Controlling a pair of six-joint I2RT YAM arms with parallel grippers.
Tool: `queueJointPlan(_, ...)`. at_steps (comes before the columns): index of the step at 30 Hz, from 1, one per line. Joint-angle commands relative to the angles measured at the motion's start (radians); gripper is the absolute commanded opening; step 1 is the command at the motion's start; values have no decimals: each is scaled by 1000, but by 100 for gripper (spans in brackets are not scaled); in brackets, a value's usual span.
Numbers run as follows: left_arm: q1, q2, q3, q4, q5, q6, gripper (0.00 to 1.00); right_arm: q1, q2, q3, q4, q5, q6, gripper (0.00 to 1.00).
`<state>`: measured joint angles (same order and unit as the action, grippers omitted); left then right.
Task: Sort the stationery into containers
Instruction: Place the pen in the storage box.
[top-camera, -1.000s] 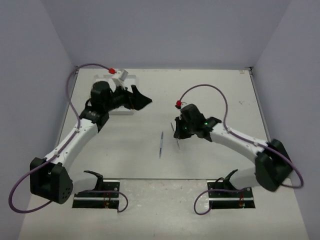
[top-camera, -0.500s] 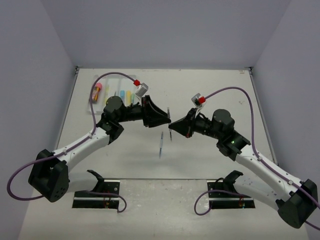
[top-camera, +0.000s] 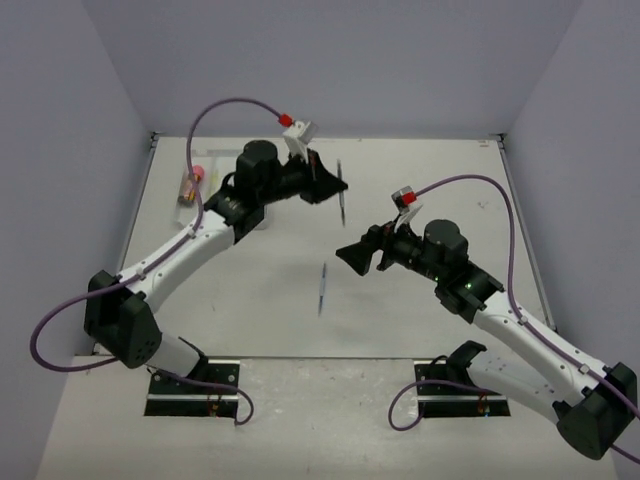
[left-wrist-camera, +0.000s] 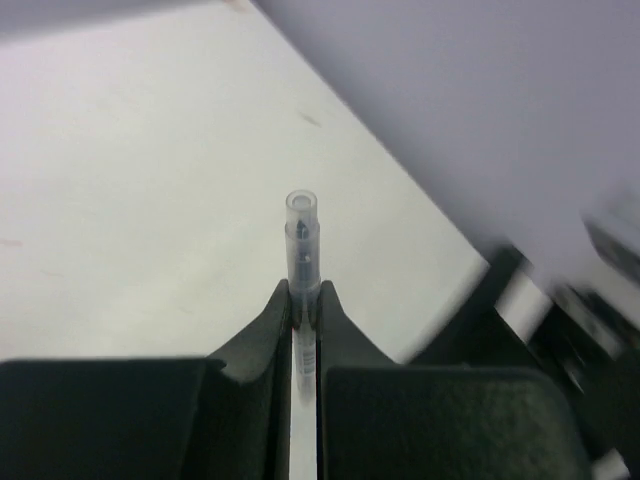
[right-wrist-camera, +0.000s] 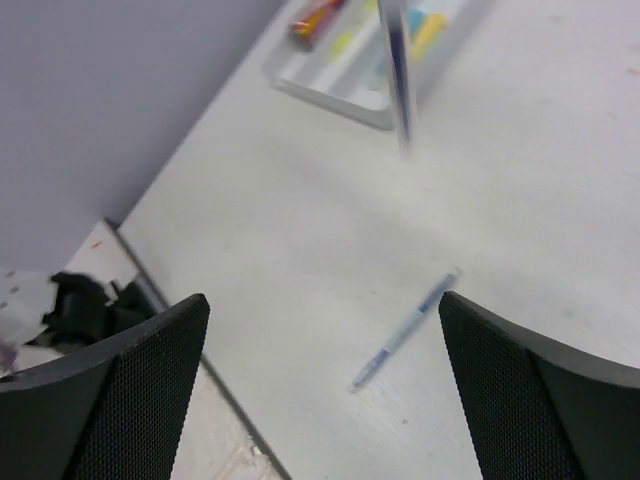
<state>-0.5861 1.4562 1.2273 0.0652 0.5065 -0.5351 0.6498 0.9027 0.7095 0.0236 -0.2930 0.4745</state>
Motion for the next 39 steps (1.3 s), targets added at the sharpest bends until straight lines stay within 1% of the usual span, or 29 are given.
queueJointPlan(1,103,203,439,-603,-857,314,0,-2,-4,43,-224,464,66,99)
queueJointPlan(2,148,290,556,-679,-953,339,0,-2,-15,32,-232,495,79,99)
queueJointPlan(4,241,496,762,-833,-1081,364,0,-2,-41,13,-227,471,68,99)
queueJointPlan(5,267,561,855,-873,-1118,371,0,-2,-48,13,-232,467,62,99)
queueJointPlan(7,312,715,1056,-920,-1198,440,0,-2,-62,12,-274,465,52,99)
queueJointPlan(8,328,741,1082,-920,-1222,453,0,-2,-69,9,-284,460,50,99)
queueJointPlan(10,377,776,1089,-885,-1204,464,0,-2,-91,-15,-290,447,36,99)
queueJointPlan(14,430,801,980,-816,-1161,467,0,-2,-83,-28,-297,404,33,99)
queueJointPlan(17,456,833,915,-815,-1091,437,0,-3,-61,-33,-274,351,41,99)
queueJointPlan(20,457,842,850,-797,-1094,426,0,-2,-24,-25,-255,302,50,98)
queueJointPlan(24,457,829,799,-770,-1046,411,0,-1,51,13,-255,245,62,96)
queueJointPlan(26,457,829,787,-774,-1032,409,0,-1,100,43,-269,257,119,95)
queueJointPlan(28,457,826,768,-769,-1015,406,2,1,152,64,-285,274,170,92)
queueJointPlan(30,457,826,755,-771,-1005,401,16,-1,241,111,-312,271,227,87)
queueJointPlan(31,457,827,750,-774,-1002,400,27,1,275,131,-325,267,239,85)
queueJointPlan(32,457,828,746,-780,-999,396,39,6,311,153,-341,268,250,81)
queueJointPlan(33,457,826,744,-792,-994,391,59,18,361,186,-366,280,263,77)
queueJointPlan(34,457,819,742,-792,-987,388,59,30,364,189,-374,290,264,77)
queueJointPlan(35,456,799,735,-795,-970,383,68,56,413,232,-389,319,273,77)
queueJointPlan(38,450,714,736,-812,-929,361,81,123,523,293,-460,386,308,77)
queueJointPlan(39,448,685,733,-826,-913,348,98,154,569,328,-483,417,326,77)
